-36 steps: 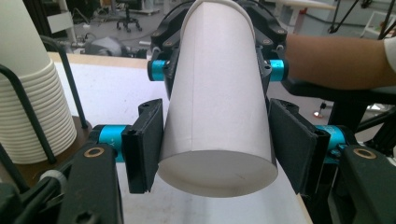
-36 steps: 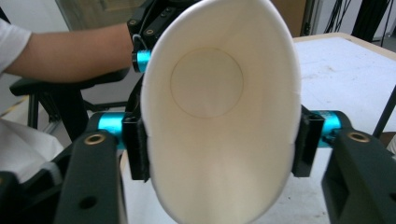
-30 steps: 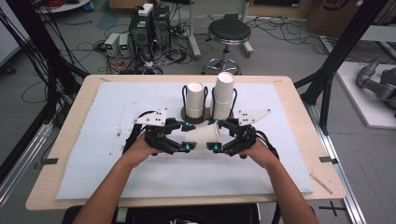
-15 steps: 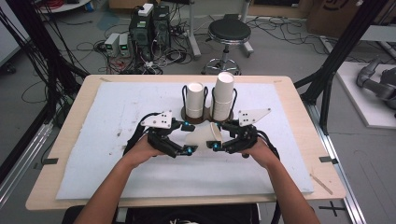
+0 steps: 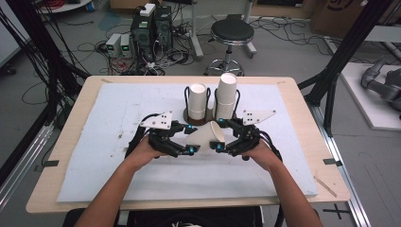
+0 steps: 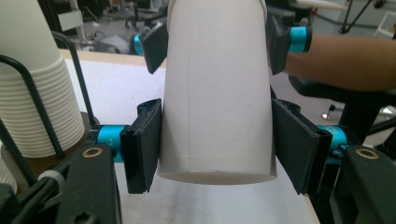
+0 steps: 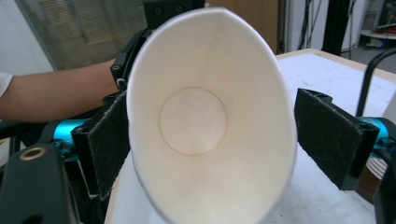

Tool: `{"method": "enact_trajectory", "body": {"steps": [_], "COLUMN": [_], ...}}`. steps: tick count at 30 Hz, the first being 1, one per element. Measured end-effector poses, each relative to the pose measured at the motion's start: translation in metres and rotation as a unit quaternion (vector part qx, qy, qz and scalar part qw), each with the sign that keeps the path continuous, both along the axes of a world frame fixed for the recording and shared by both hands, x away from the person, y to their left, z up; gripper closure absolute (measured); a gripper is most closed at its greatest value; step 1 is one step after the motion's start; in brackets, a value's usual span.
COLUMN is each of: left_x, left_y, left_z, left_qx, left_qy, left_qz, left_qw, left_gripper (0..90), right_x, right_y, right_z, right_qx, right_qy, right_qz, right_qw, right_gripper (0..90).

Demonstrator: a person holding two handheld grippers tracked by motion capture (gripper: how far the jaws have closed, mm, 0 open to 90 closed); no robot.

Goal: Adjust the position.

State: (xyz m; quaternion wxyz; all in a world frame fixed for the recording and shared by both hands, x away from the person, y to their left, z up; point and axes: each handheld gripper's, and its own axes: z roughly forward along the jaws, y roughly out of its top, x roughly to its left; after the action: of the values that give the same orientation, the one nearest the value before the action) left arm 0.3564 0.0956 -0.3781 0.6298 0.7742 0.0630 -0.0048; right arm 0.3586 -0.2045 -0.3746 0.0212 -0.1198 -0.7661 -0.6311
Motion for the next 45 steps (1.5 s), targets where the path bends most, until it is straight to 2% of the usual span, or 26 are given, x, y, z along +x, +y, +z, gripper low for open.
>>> {"method": "enact_trajectory", "body": {"steps": [3, 5, 7, 9, 10, 12, 16, 18, 21, 22, 24, 26, 28, 29, 30, 32, 34, 38, 40, 45], "left_x": [0.0, -0.001, -0.001, -0.002, -0.002, -0.003, -0.002, -0.002, -0.003, -0.003, -0.003, -0.003, -0.003, -0.003, -0.003, -0.004, -0.004, -0.006, -0.005, -0.006], "left_y": [0.0, -0.002, -0.004, -0.007, -0.008, -0.009, -0.01, -0.01, -0.01, -0.01, -0.011, -0.01, -0.008, -0.008, -0.008, -0.01, -0.011, -0.013, -0.013, -0.017], "left_z": [-0.001, -0.002, -0.004, -0.004, -0.004, -0.005, -0.006, -0.007, -0.007, -0.007, -0.006, -0.006, -0.006, -0.006, -0.006, -0.006, -0.007, -0.006, -0.006, -0.008], "left_qx": [-0.005, 0.002, 0.012, 0.018, 0.027, 0.03, 0.036, 0.043, 0.043, 0.04, 0.029, 0.022, 0.011, 0.012, 0.013, 0.016, 0.013, 0.02, 0.025, 0.039], "left_qy": [0.004, 0.002, -0.002, 0.001, 0.002, 0.0, -0.001, -0.004, -0.008, -0.009, -0.008, -0.005, -0.002, -0.004, -0.002, -0.004, -0.001, 0.0, 0.008, 0.007], "left_qz": [0.001, -0.001, 0.005, 0.019, 0.025, 0.022, 0.017, 0.004, -0.007, -0.009, -0.009, -0.009, -0.01, -0.009, -0.01, -0.013, -0.012, 0.002, 0.013, 0.007], "left_qw": [1.0, 1.0, 0.9999, 0.9997, 0.9993, 0.9993, 0.9992, 0.999, 0.999, 0.9991, 0.9995, 0.9997, 0.9999, 0.9999, 0.9999, 0.9998, 0.9998, 0.9998, 0.9996, 0.9992], "left_gripper": [36.7, 36.8, 36.5, 33.4, 29.0, 26.3, 27.1, 34.5, 36.9, 37.1, 36.7, 36.7, 36.7, 36.7, 36.7, 36.7, 36.7, 32.9, 23.4, 22.8], "right_x": [0.0, -0.001, -0.002, -0.002, -0.003, -0.003, -0.002, -0.003, -0.003, -0.003, -0.003, -0.004, -0.004, -0.004, -0.004, -0.005, -0.006, -0.007, -0.006, -0.006], "right_y": [0.002, 0.002, 0.002, 0.002, 0.002, 0.002, 0.002, 0.003, 0.004, 0.004, 0.004, 0.006, 0.007, 0.008, 0.009, 0.01, 0.009, 0.008, 0.008, 0.009], "right_z": [-0.001, 0.0, 0.002, 0.004, 0.004, 0.004, 0.004, 0.005, 0.006, 0.006, 0.006, 0.005, 0.005, 0.004, 0.004, 0.005, 0.007, 0.008, 0.009, 0.01], "right_qx": [-0.004, -0.007, -0.006, -0.013, -0.018, -0.025, -0.031, -0.028, -0.024, -0.019, -0.003, 0.01, 0.003, 0.0, -0.003, -0.001, 0.0, -0.006, -0.011, -0.029], "right_qy": [-0.005, -0.013, -0.028, -0.033, -0.036, -0.031, -0.028, -0.028, -0.024, -0.018, -0.006, 0.0, 0.003, 0.002, 0.0, -0.011, -0.015, -0.025, -0.027, -0.023], "right_qz": [0.0, 0.008, 0.011, 0.013, 0.01, 0.01, 0.014, 0.02, 0.026, 0.027, 0.021, 0.018, 0.01, 0.01, 0.011, 0.017, 0.018, 0.019, 0.018, 0.013], "right_qw": [1.0, 0.9999, 0.9995, 0.9993, 0.9991, 0.9992, 0.999, 0.999, 0.9991, 0.9993, 0.9998, 0.9998, 0.9999, 0.9999, 0.9999, 0.9998, 0.9997, 0.9995, 0.9994, 0.9992], "right_gripper": [18.1, 29.6, 34.3, 38.1, 39.4, 40.5, 41.2, 41.9, 42.3, 40.1, 29.2, 14.6, 14.8, 15.0, 17.8, 31.2, 33.9, 36.7, 37.6, 38.8]}}
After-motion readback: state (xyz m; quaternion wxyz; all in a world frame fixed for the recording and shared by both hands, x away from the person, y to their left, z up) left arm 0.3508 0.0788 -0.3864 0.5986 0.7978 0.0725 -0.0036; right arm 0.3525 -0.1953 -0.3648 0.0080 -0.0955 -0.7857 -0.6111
